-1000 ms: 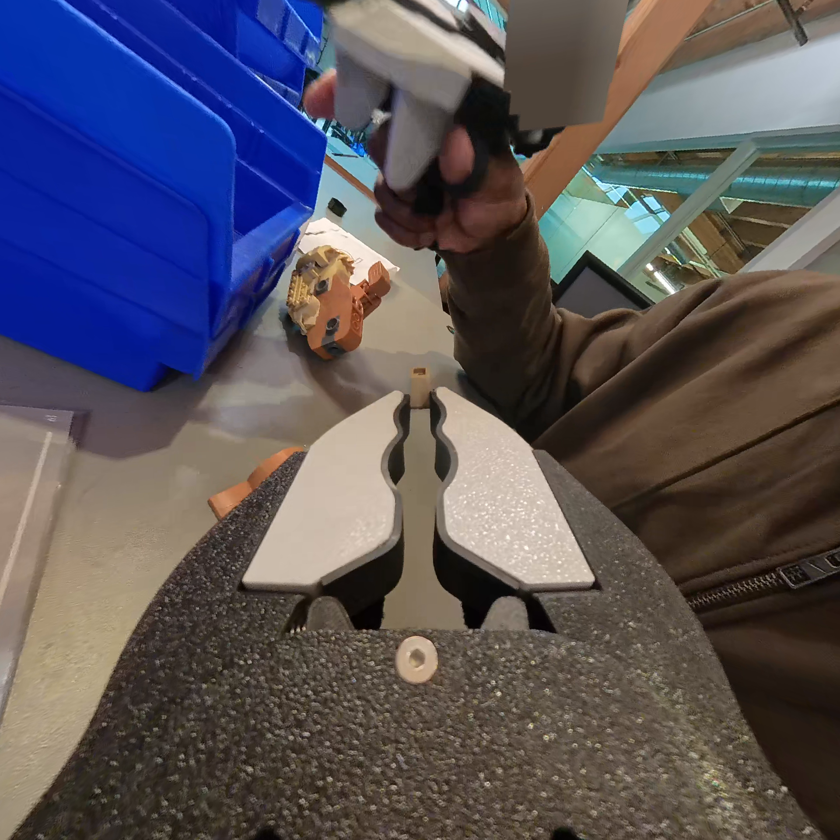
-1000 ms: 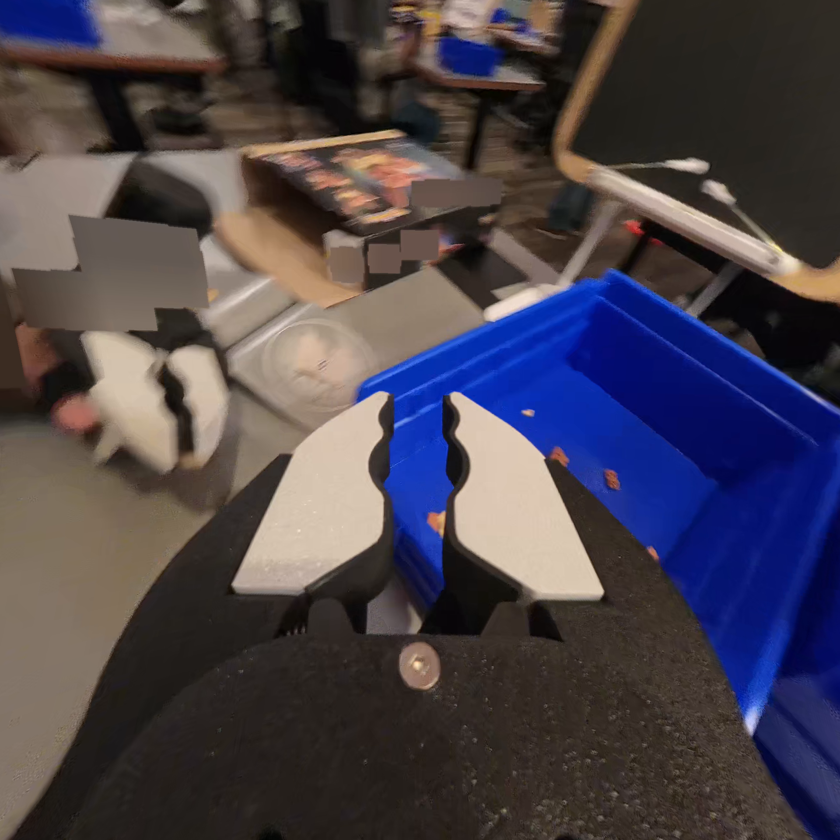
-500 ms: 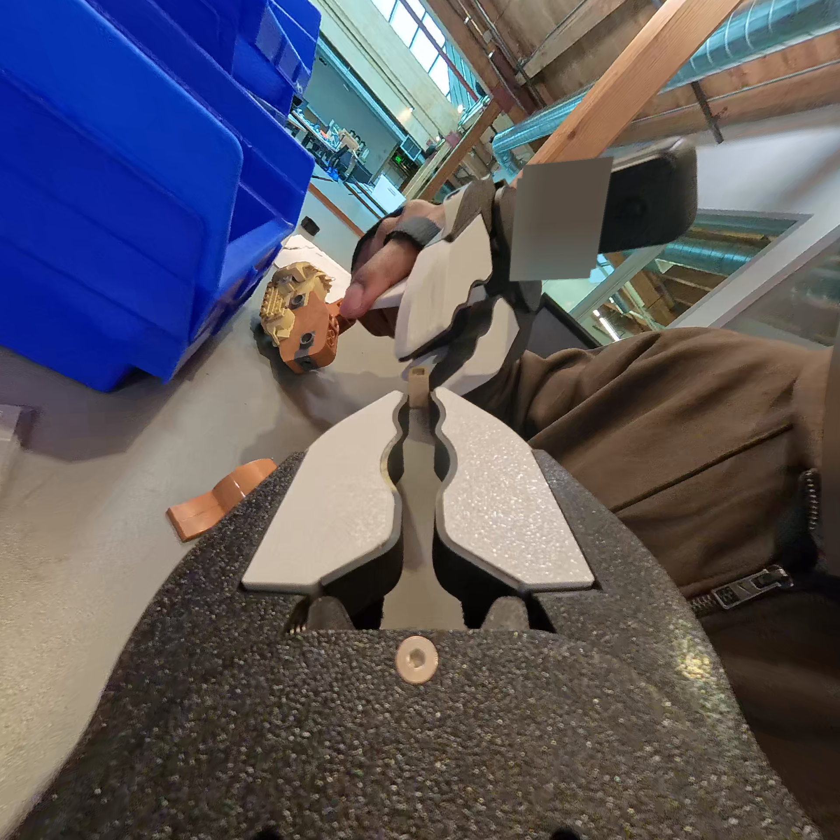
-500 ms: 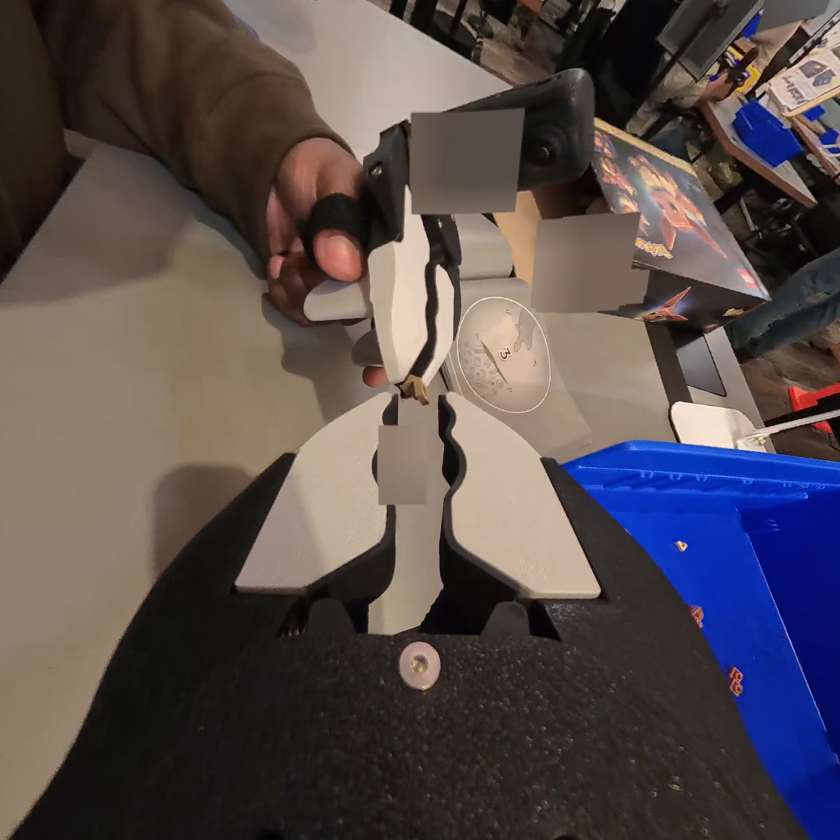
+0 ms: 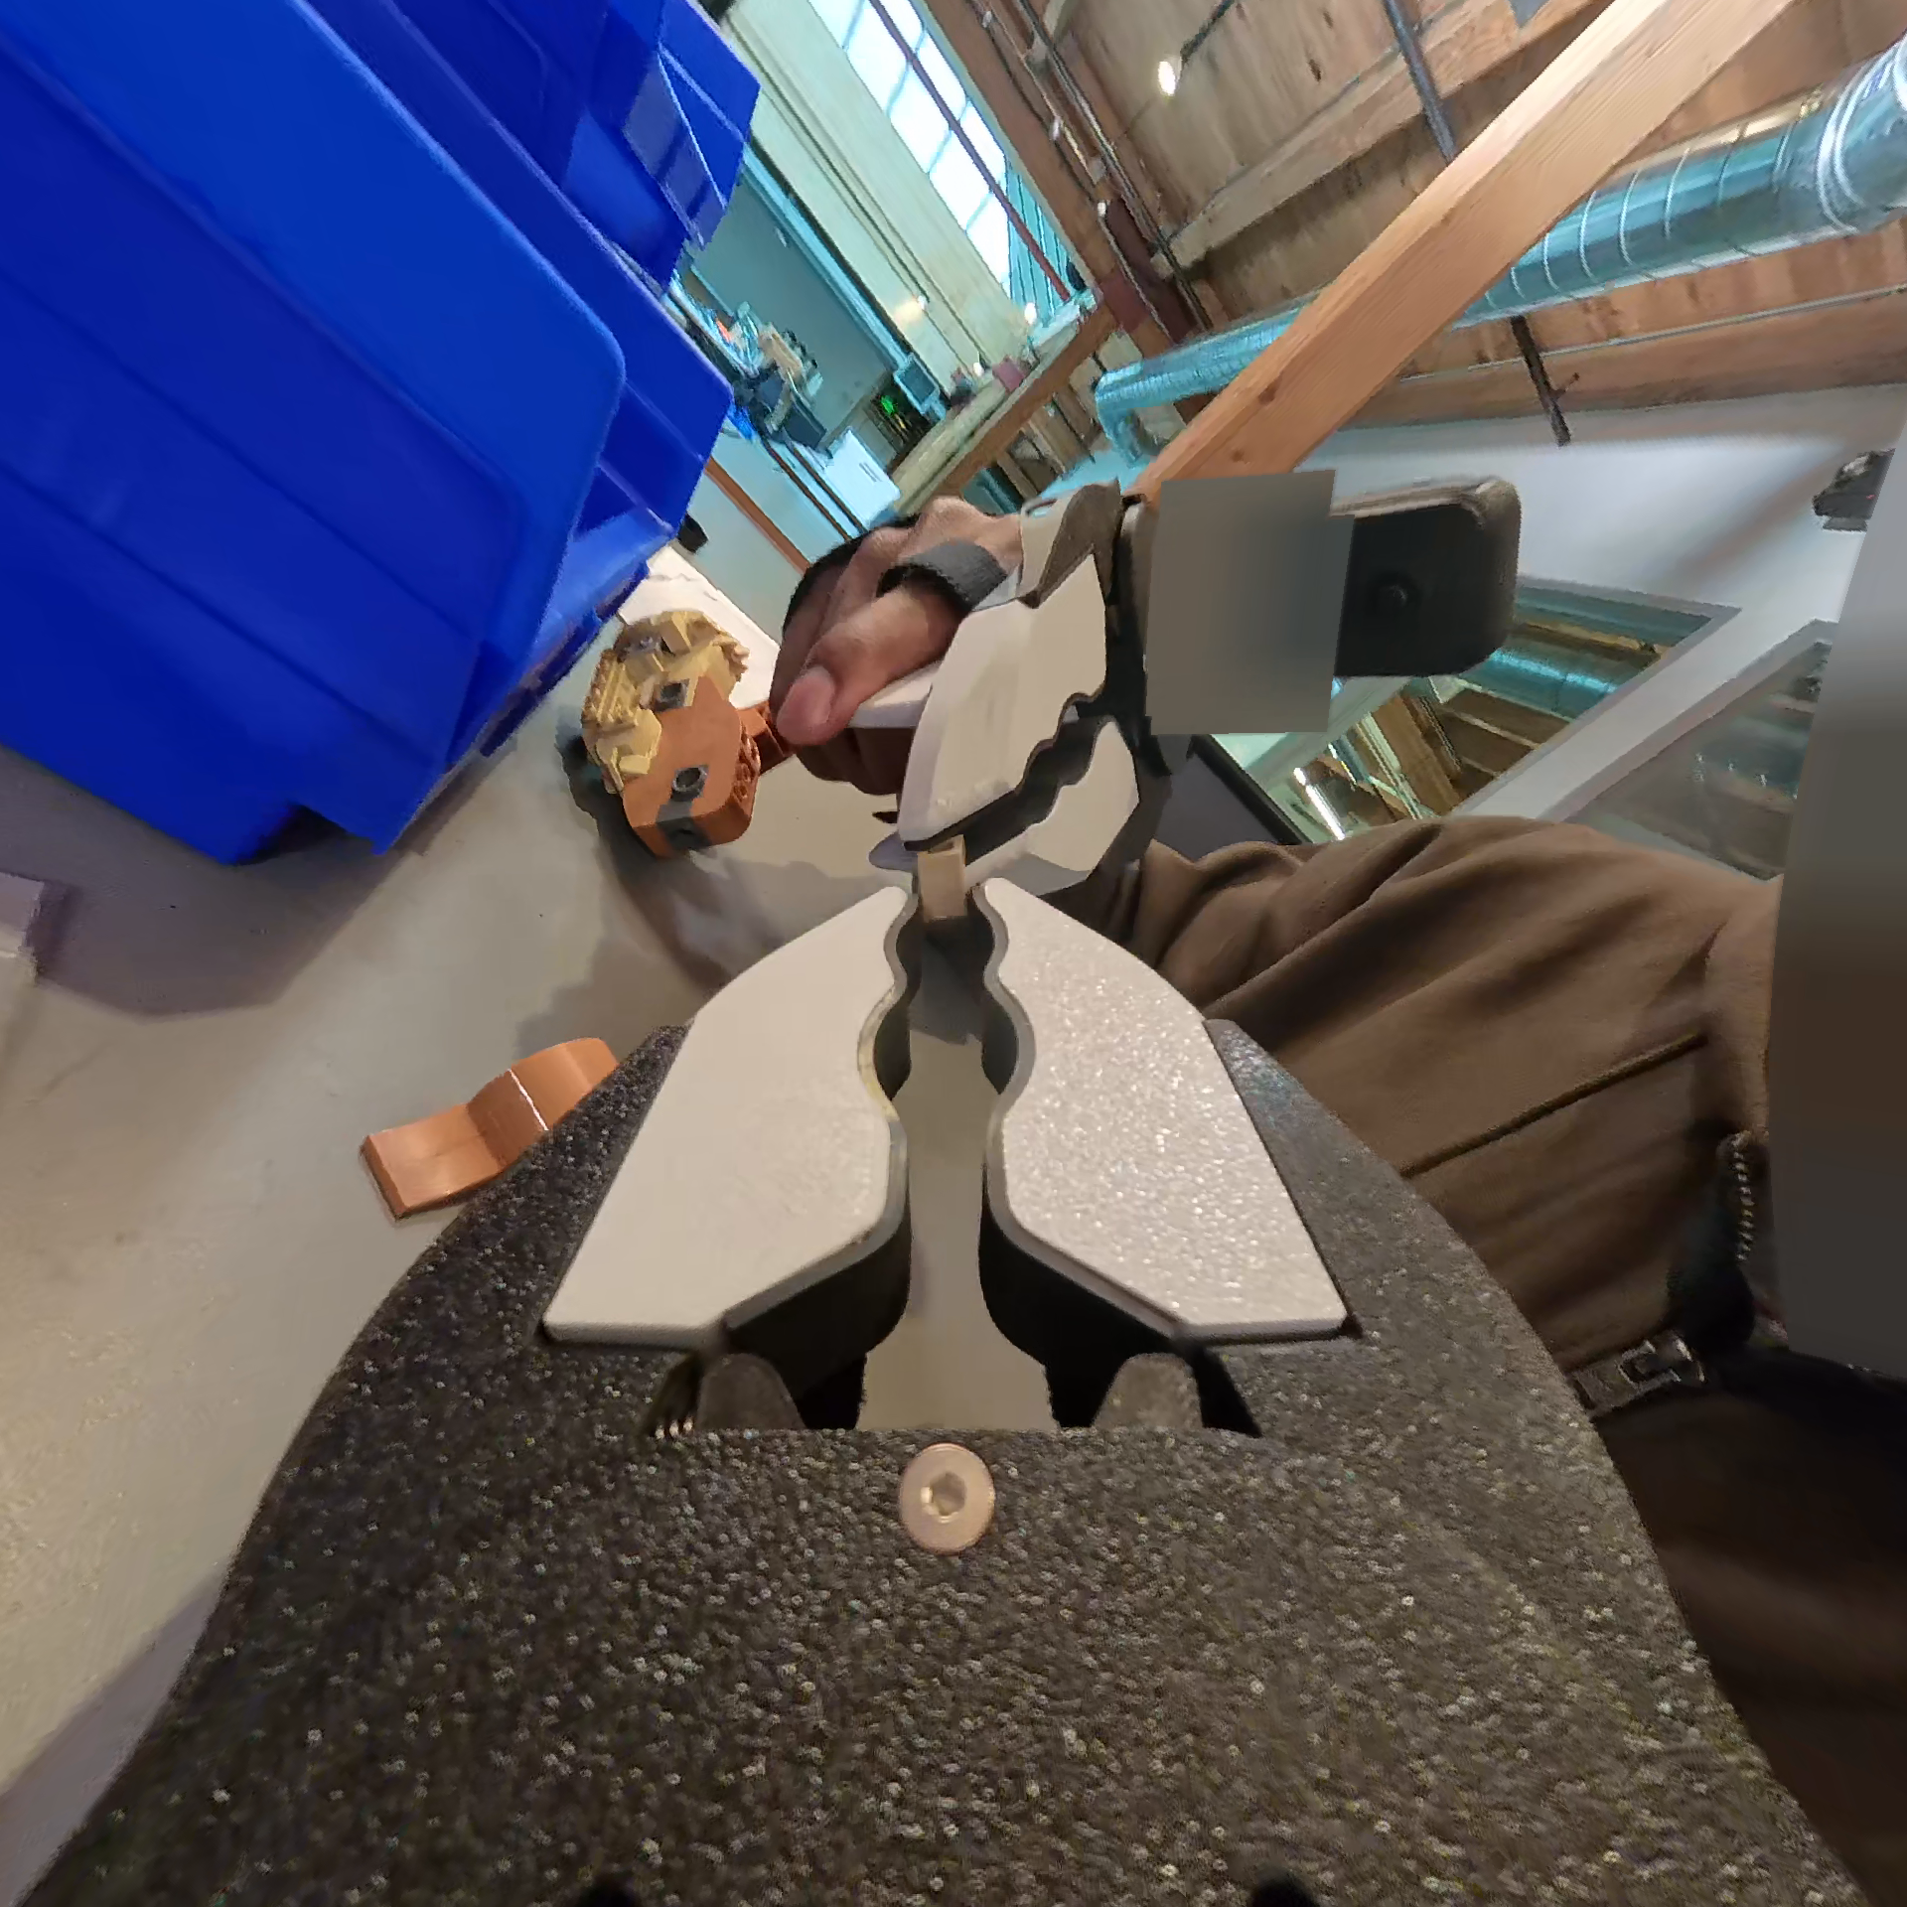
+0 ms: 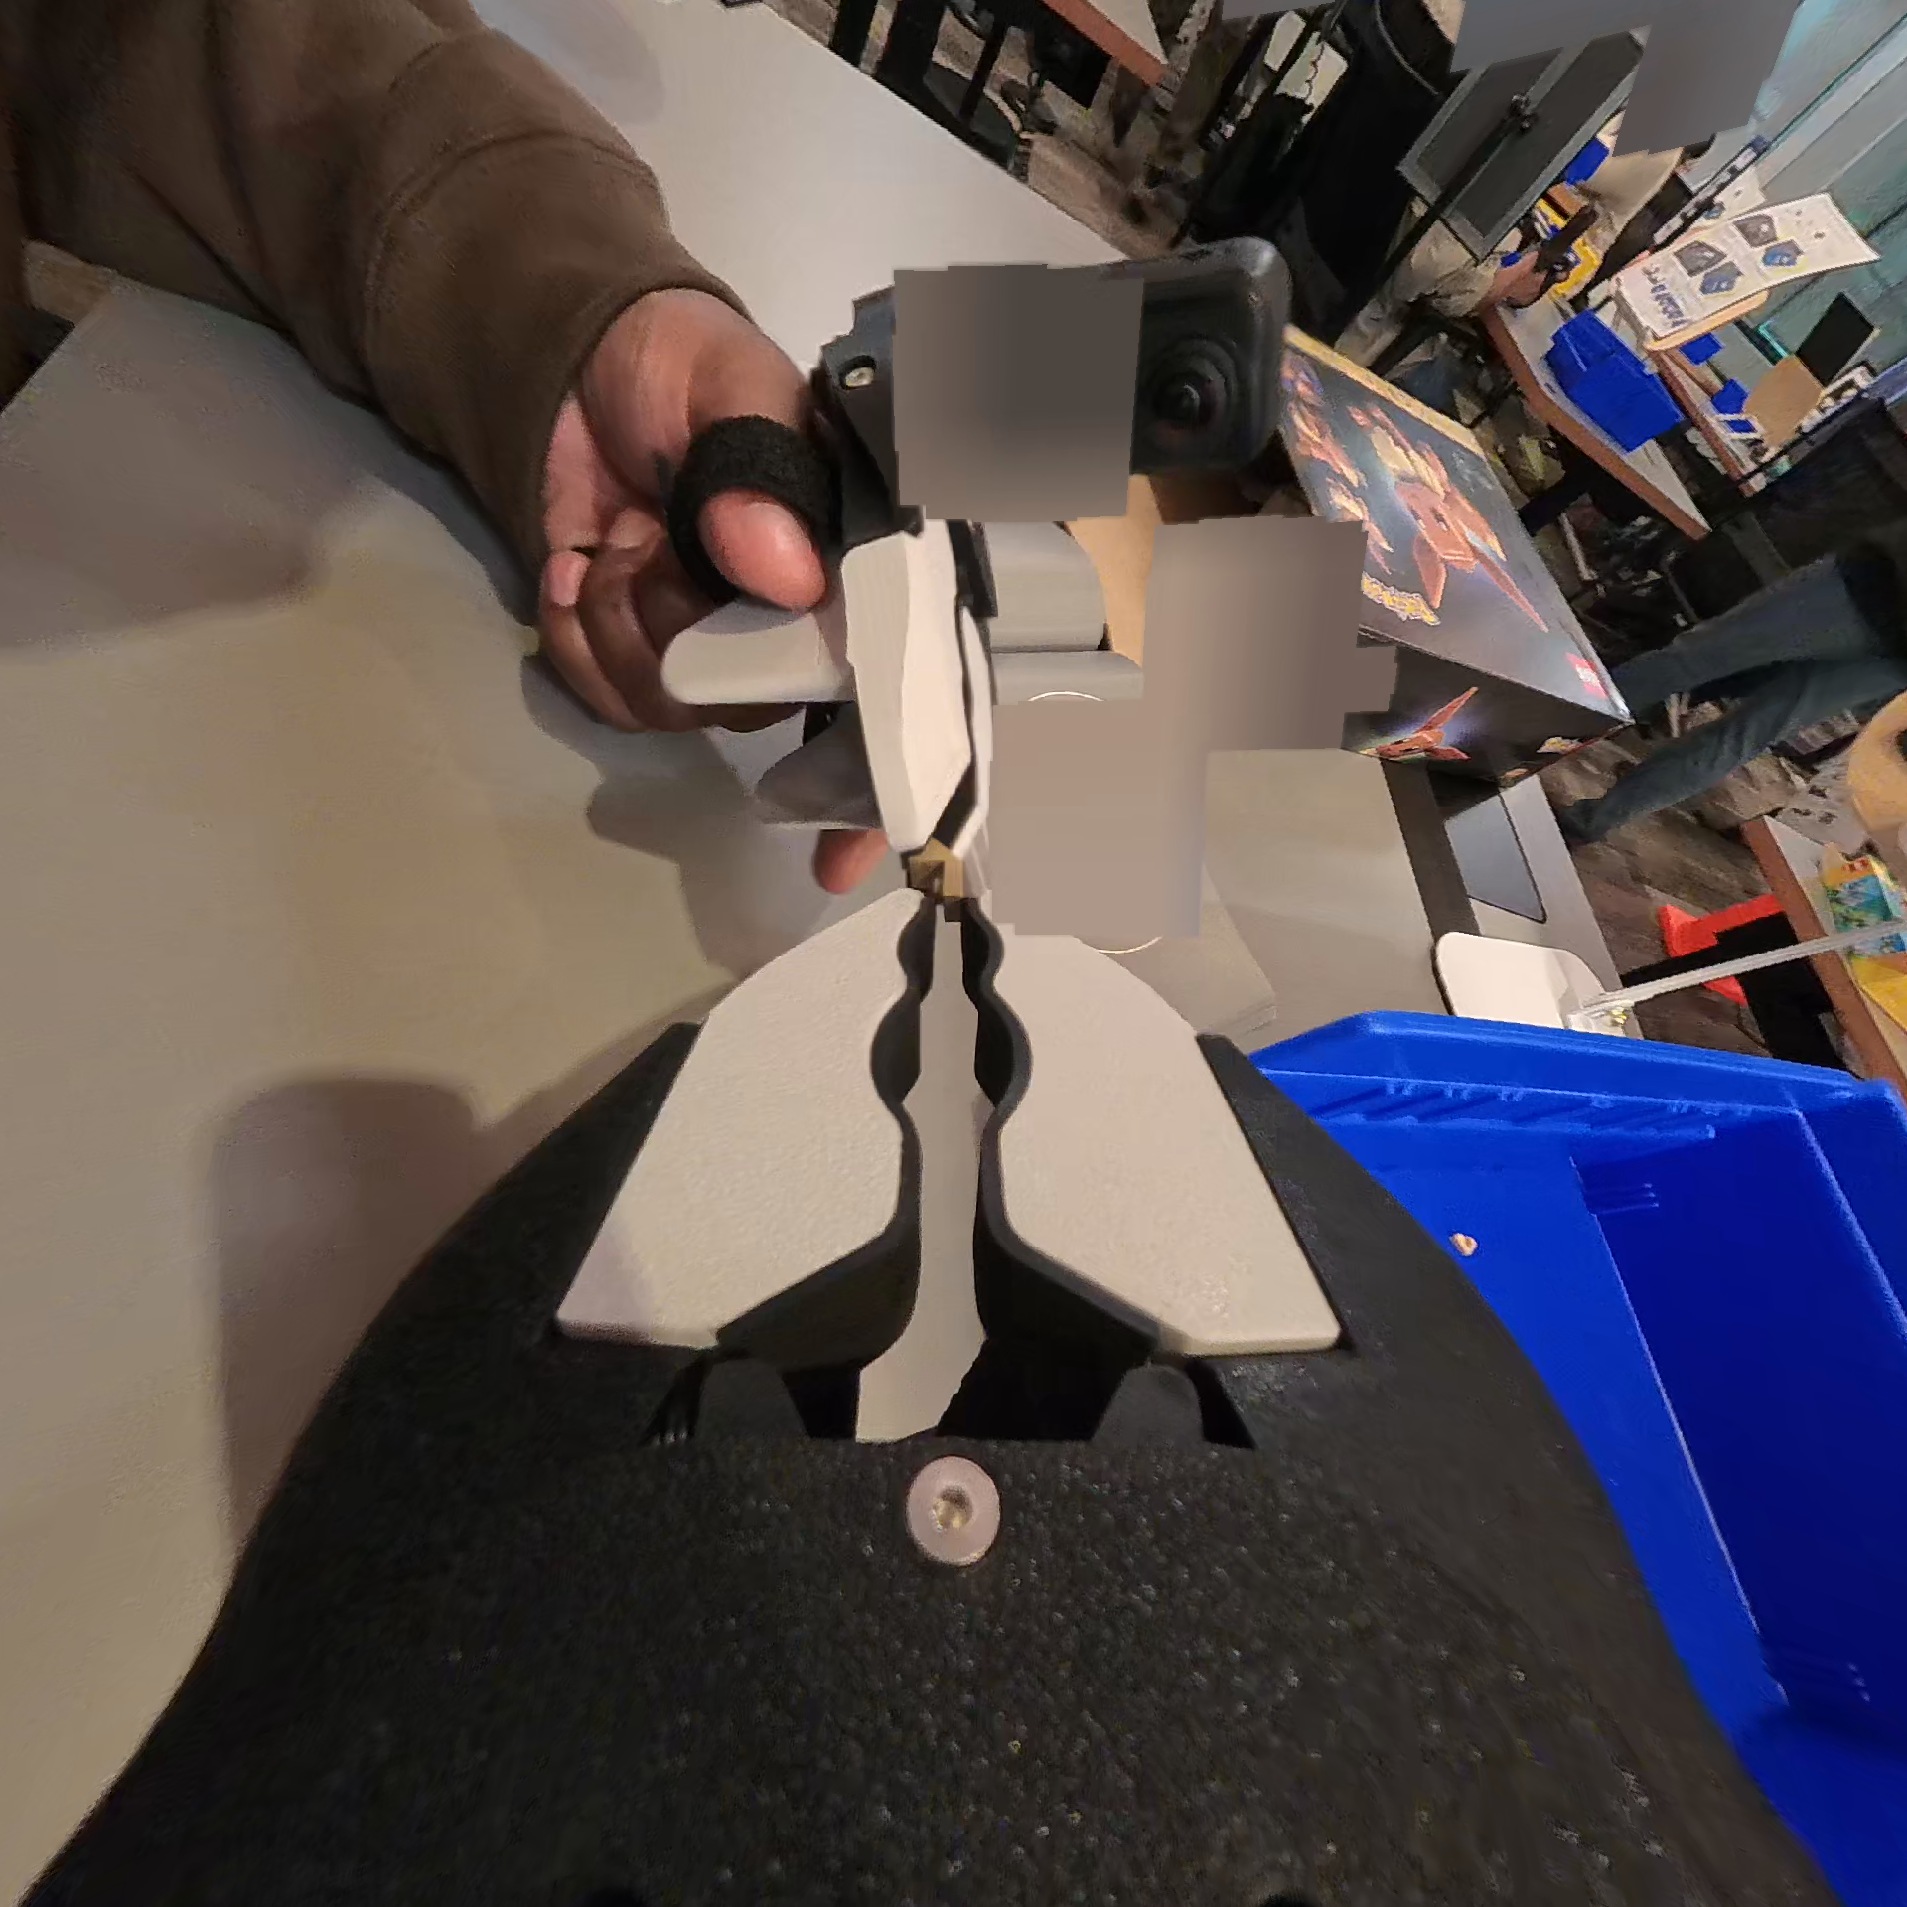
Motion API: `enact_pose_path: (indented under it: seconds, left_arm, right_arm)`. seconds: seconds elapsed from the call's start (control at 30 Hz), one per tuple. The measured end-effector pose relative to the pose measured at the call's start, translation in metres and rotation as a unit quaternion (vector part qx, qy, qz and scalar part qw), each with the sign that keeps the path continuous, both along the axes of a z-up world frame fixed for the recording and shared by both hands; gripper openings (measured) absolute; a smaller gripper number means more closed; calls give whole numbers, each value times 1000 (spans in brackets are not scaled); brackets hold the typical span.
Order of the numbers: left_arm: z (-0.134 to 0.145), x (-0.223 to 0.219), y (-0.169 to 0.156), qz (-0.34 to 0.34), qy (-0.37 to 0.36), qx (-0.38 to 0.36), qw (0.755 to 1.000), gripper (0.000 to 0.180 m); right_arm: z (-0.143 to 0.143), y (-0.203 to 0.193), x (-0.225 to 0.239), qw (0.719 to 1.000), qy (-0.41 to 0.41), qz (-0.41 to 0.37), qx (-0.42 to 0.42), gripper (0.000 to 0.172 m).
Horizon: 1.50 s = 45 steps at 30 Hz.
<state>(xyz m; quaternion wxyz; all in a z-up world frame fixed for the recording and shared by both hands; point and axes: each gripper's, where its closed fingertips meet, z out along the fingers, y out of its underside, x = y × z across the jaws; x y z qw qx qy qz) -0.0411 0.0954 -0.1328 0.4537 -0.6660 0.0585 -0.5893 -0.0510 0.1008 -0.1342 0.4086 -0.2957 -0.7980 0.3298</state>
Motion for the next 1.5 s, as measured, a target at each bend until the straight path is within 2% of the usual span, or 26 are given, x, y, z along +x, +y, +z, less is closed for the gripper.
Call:
enact_pose_path:
  seconds: [0.1, 0.17, 0.23, 0.33, 0.43, 0.57, 0.7, 0.87, 1.07, 1.13, 1.23, 1.33, 1.43, 1.5]
  left_arm:
    - [9, -13, 7, 48, -14, 19, 999, 12]
    - [14, -23, 10, 74, -18, 29, 997, 12]
    - [15, -26, 11, 75, -17, 28, 997, 12]
    - [9, -23, 10, 69, 2, 23, 997, 11]
    - [1, -20, 11, 67, 30, 16, 997, 12]
    - [-2, -22, 13, 73, 39, 13, 996, 12]
    - [-3, -23, 14, 77, 47, 13, 996, 12]
    - [-4, -23, 13, 78, 64, 16, 995, 12]
    - [-6, -20, 12, 74, 71, 15, 995, 11]
    - [-7, -19, 11, 70, 77, 14, 995, 11]
    - [-12, -16, 9, 60, 108, 20, 992, 11]
    - [-22, -12, 6, 50, 189, 42, 980, 12]
    - [-35, -7, 0, 30, 283, 73, 956, 11]
    - [-40, -3, -3, 16, 309, 86, 947, 12]
  right_arm:
    - [11, 21, -4, 999, 16, -43, 5, 5]
    - [25, 59, -10, 990, 39, -132, 0, 5]
    - [33, 107, -12, 967, 43, -248, -24, 7]
    - [23, 139, -5, 947, 11, -317, -39, 20]
    - [15, 124, 4, 959, -24, -281, 8, 20]
    - [-12, 51, 22, 986, -113, -102, 62, 17]
    - [-49, 4, 32, 976, -183, 1, 116, 16]
    - [-83, -7, 32, 960, -226, 29, 163, 20]
    - [-99, -4, 27, 954, -239, 27, 181, 21]
    - [-104, -1, 26, 952, -243, 17, 183, 15]
    - [-105, 0, 24, 955, -249, 3, 164, 9]
    - [-103, -3, 22, 961, -253, -15, 109, 9]
    - [-85, -12, 19, 971, -236, -24, -5, 9]
    - [-64, -14, 14, 974, -207, -37, -88, 9]
